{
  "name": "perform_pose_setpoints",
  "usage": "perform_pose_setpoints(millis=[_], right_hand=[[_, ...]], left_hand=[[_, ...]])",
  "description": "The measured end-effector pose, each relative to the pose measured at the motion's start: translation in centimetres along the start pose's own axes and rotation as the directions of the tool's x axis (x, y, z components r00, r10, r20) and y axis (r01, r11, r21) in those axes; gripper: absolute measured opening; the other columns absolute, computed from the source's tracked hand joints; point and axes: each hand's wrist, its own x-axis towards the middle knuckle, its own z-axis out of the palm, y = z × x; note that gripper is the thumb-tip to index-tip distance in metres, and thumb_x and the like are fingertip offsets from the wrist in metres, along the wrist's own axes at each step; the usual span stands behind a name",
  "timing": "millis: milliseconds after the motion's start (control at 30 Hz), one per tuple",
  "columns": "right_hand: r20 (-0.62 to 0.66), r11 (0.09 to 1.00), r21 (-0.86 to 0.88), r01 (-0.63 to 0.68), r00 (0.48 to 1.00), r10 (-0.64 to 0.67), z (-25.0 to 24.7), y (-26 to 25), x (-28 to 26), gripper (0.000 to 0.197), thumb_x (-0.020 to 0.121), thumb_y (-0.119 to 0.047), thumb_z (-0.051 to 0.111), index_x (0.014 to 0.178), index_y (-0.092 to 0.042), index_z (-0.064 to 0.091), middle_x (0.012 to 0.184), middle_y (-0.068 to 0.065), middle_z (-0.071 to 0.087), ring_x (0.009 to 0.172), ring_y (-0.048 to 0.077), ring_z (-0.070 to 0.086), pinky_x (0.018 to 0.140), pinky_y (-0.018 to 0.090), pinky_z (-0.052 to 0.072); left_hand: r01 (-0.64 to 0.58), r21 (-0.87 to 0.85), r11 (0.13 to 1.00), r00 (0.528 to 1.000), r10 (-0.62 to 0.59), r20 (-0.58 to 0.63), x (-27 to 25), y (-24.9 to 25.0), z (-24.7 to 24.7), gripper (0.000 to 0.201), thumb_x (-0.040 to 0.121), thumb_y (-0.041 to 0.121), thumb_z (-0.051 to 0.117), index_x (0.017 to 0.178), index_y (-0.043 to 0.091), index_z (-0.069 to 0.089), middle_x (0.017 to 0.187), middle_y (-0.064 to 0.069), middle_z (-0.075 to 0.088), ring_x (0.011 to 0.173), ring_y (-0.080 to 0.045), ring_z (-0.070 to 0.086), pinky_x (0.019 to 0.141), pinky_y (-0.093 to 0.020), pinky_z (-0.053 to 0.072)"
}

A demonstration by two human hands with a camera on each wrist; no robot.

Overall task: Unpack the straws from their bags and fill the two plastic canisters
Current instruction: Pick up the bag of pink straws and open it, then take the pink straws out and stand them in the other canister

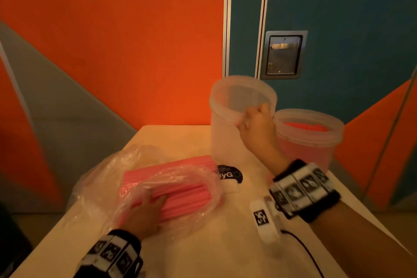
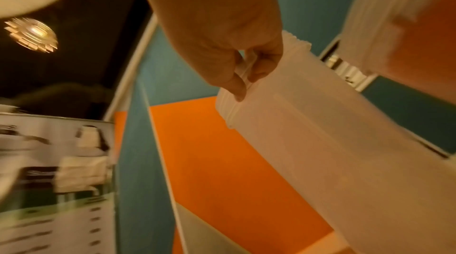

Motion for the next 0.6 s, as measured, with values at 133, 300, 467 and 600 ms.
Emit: perform_pose_setpoints(millis=[133,300,467,600], right_hand=[[-0.056,0.996,-0.074,0.042,0.997,-0.046,-4.9,-0.8,-4.3,0.027,0.087,-0.022,0.062,0.106,-0.004,0.058,0.112,0.009,0.043,0.095,0.028,0.050,0.072,0.025,0.032],[0.081,0.991,-0.130,-0.002,0.997,0.013,-6.0,1.2,-8.0,0.030,0.086,-0.024,0.063,0.110,-0.006,0.057,0.116,0.008,0.042,0.086,0.017,0.040,0.062,0.017,0.019],[0.114,0.998,-0.050,-0.032,0.993,0.038,-4.6,2.2,-9.6,0.034,0.086,-0.015,0.062,0.116,-0.004,0.052,0.125,0.013,0.038,0.092,0.020,0.044,0.069,0.015,0.025],[-0.038,1.000,0.004,0.021,0.999,-0.021,-4.9,1.0,-11.2,0.046,0.082,-0.009,0.065,0.124,-0.014,0.046,0.134,0.009,0.029,0.092,0.013,0.040,0.081,0.022,0.038]], left_hand=[[0.034,-0.011,0.999,0.999,-0.033,0.033,0.3,-0.2,0.1,0.078,0.091,0.025,0.052,0.149,0.034,0.000,0.155,-0.019,-0.010,0.127,-0.029,0.046,0.107,-0.034,0.038],[0.037,-0.035,0.999,0.998,-0.035,0.055,-0.3,0.6,-0.4,0.077,0.092,0.022,0.051,0.149,0.030,0.000,0.154,-0.020,-0.015,0.129,-0.031,0.043,0.105,-0.033,0.040],[0.035,-0.104,0.994,0.999,-0.035,-0.002,-1.4,1.2,-0.4,0.062,0.092,0.023,0.050,0.146,0.025,0.020,0.153,-0.018,0.012,0.126,-0.032,0.046,0.105,-0.037,0.041],[0.033,-0.098,0.995,0.998,-0.038,-0.050,-2.4,1.8,0.1,0.052,0.094,0.038,0.045,0.142,0.027,0.028,0.150,-0.015,0.023,0.125,-0.033,0.046,0.107,-0.045,0.038]])
